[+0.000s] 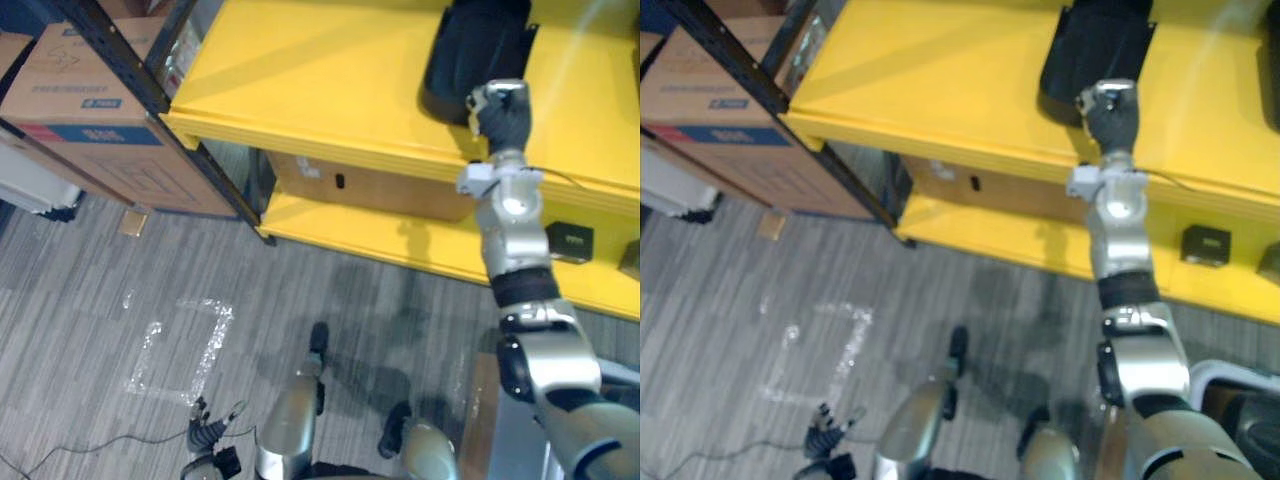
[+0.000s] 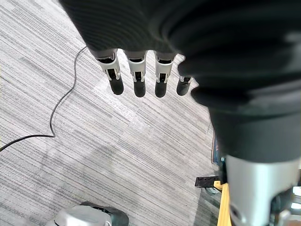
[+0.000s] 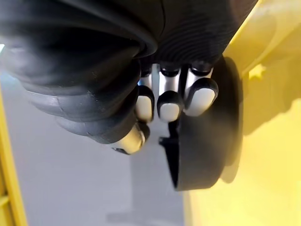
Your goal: Walk over and take plastic housings, then place them on the shelf
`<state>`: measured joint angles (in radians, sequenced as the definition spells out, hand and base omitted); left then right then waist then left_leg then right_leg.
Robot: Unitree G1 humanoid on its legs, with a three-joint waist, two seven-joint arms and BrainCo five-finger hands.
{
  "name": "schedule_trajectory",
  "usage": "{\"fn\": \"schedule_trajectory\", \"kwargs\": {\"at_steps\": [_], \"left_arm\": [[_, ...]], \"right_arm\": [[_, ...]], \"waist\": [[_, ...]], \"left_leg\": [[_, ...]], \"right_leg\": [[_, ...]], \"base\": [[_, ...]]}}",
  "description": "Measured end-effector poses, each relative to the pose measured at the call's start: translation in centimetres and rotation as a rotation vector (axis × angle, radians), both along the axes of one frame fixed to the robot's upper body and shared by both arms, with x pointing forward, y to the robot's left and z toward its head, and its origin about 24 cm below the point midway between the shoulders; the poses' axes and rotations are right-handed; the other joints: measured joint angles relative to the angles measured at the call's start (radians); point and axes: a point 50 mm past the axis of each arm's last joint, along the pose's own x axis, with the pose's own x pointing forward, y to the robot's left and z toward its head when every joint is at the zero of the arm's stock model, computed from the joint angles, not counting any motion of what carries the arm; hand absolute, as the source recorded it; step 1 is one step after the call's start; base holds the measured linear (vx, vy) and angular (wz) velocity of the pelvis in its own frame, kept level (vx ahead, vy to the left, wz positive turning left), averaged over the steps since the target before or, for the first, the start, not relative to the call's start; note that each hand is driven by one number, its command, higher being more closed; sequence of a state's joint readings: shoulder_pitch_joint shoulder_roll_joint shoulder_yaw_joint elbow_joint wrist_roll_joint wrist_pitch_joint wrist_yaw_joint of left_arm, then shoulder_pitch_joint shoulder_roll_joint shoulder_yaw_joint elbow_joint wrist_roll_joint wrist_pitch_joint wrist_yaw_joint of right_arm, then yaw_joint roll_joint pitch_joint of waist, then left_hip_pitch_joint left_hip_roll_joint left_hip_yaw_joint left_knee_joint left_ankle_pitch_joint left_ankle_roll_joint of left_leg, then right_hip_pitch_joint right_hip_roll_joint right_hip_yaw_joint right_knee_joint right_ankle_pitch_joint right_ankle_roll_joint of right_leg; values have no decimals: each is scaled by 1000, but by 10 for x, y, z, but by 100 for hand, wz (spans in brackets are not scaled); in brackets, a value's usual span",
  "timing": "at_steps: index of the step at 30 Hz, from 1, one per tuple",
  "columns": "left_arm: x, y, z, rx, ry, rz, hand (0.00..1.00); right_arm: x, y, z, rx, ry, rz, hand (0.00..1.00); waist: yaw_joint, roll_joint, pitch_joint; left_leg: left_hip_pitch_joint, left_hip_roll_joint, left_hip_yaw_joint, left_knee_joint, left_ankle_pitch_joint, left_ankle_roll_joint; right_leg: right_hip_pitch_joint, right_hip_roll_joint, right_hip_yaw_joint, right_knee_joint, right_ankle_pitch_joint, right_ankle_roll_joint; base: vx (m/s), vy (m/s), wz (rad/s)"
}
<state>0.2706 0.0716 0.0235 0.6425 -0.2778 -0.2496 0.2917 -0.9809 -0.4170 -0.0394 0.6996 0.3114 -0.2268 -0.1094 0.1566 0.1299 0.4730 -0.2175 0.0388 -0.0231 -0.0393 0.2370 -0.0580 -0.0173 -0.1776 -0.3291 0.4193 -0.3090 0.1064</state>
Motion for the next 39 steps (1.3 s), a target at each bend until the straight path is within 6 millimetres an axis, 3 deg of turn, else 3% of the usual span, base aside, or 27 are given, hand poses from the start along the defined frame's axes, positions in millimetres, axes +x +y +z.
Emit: {"fn": "schedule_trajectory", "kwargs": {"at_steps": [9, 23, 24, 27, 31, 33, 35, 37, 39], "left_arm": [[1, -2, 0, -2, -2, -7, 0], [4, -9, -1, -28, -8, -26, 0], [4, -9, 0, -28, -11, -26, 0], [5, -9, 0, -27, -17, -27, 0], [5, -8, 0, -26, -18, -23, 0], [3, -5, 0, -20, -15, -8, 0], [-3, 4, 0, 1, -4, 40, 0], [-5, 10, 1, 18, -10, 72, 0], [-4, 12, 3, 47, -16, 66, 0]], "right_arm": [[4, -29, 11, 7, 38, -82, 100], [6, -35, 15, 4, 39, -170, 100], [5, -35, 16, 2, 29, -170, 0], [1, -32, 24, -4, -30, -156, 0], [-30, -17, 34, -54, -228, -74, 0], [-50, -12, 19, -55, -266, -41, 0], [-72, -7, -20, -34, -209, -22, 0], [-87, -5, -50, -4, -137, -19, 0], [-107, -8, -80, 22, -52, -30, 0]], "waist": [[2, 10, 4], [7, 19, -1], [7, 20, -1], [3, 22, -3], [-1, 20, -39], [-5, 8, -65], [-20, -36, -115], [-53, -74, -142], [-64, -107, -170]], "left_leg": [[1, -6, -22, 3, 6, -1], [7, -4, -20, -3, 9, -6], [7, -3, -20, -4, 10, -6], [21, 6, -19, -10, 12, -10], [45, 23, 8, -39, 5, -7], [60, 24, 33, -39, -4, -5], [79, 23, 68, -40, -16, -2], [91, 28, 90, -40, -25, -5], [107, 43, 120, -42, -42, -8]], "right_leg": [[0, -9, -20, 35, -26, -4], [2, -8, -20, 35, -30, -7], [3, -7, -20, 33, -29, -7], [27, 7, -21, 2, -17, -7], [65, 32, -14, -86, 22, -3], [89, 37, 4, -132, 49, 6], [109, 36, 37, -183, 77, 18], [122, 40, 55, -207, 98, 26], [122, 49, 87, -219, 118, 27]], "base": [[12, -20, 6], [0, -2, 0], [0, 0, 0], [23, -12, -3], [62, -27, -14], [120, -2, -31], [120, 1, -44], [85, -1, -27], [53, -8, -52]]}}
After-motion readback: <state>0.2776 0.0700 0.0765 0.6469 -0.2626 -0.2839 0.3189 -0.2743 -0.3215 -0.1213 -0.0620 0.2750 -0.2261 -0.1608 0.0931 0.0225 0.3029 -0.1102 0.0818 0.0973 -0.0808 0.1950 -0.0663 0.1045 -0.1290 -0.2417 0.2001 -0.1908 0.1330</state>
